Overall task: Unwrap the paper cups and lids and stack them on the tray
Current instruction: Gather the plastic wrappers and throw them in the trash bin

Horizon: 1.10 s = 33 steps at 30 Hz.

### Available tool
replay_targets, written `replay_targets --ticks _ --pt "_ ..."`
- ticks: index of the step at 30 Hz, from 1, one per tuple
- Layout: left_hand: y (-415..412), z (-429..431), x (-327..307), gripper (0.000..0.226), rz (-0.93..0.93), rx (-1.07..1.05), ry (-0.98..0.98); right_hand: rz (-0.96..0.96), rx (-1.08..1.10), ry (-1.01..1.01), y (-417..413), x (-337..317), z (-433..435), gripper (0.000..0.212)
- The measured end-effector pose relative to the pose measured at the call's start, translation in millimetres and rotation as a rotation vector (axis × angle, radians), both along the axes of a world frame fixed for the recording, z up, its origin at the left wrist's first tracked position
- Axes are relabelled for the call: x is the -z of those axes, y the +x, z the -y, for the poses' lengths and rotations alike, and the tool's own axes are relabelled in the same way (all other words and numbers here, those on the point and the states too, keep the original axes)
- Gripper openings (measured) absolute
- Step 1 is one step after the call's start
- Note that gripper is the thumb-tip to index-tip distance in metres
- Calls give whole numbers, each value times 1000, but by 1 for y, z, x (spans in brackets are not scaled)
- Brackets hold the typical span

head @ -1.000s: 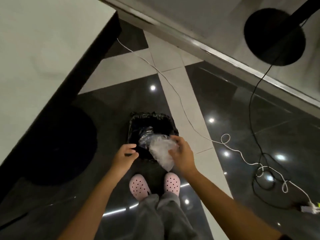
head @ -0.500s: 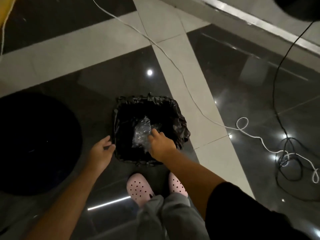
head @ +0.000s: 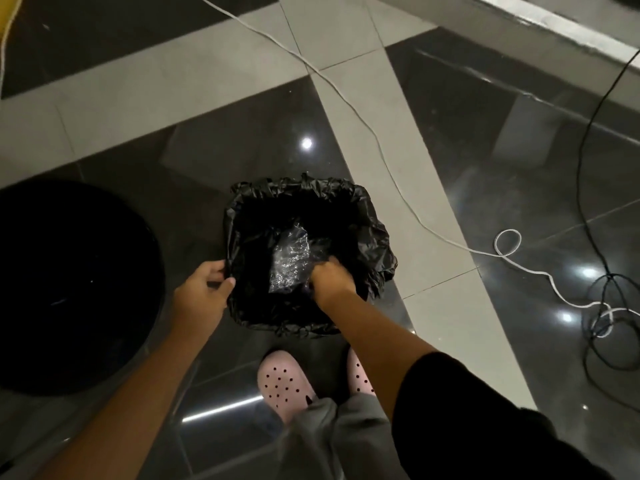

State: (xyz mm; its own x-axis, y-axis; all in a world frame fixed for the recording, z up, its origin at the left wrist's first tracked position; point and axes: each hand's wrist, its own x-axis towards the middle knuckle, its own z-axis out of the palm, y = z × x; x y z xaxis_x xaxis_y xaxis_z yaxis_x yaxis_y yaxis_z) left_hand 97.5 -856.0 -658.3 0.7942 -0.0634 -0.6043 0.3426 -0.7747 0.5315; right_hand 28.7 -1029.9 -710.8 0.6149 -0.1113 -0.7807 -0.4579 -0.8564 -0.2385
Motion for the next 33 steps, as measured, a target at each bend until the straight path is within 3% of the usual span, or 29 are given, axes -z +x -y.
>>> replay_targets --ticks 4,10,18,26,33 --pt "3 7 -14 39 18 74 96 13 95 86 1 -22 0 33" --pt "-5 29 -74 41 133 206 131 215 148 120 0 -97 13 34" --pt "-8 61 -204 34 191 332 79 353 214 87 4 -240 46 33" --pt "-13 89 -347 30 240 520 11 632 301 76 7 -399 73 29" --pt "-37 87 -442 27 385 482 -120 793 290 191 -15 -495 75 27"
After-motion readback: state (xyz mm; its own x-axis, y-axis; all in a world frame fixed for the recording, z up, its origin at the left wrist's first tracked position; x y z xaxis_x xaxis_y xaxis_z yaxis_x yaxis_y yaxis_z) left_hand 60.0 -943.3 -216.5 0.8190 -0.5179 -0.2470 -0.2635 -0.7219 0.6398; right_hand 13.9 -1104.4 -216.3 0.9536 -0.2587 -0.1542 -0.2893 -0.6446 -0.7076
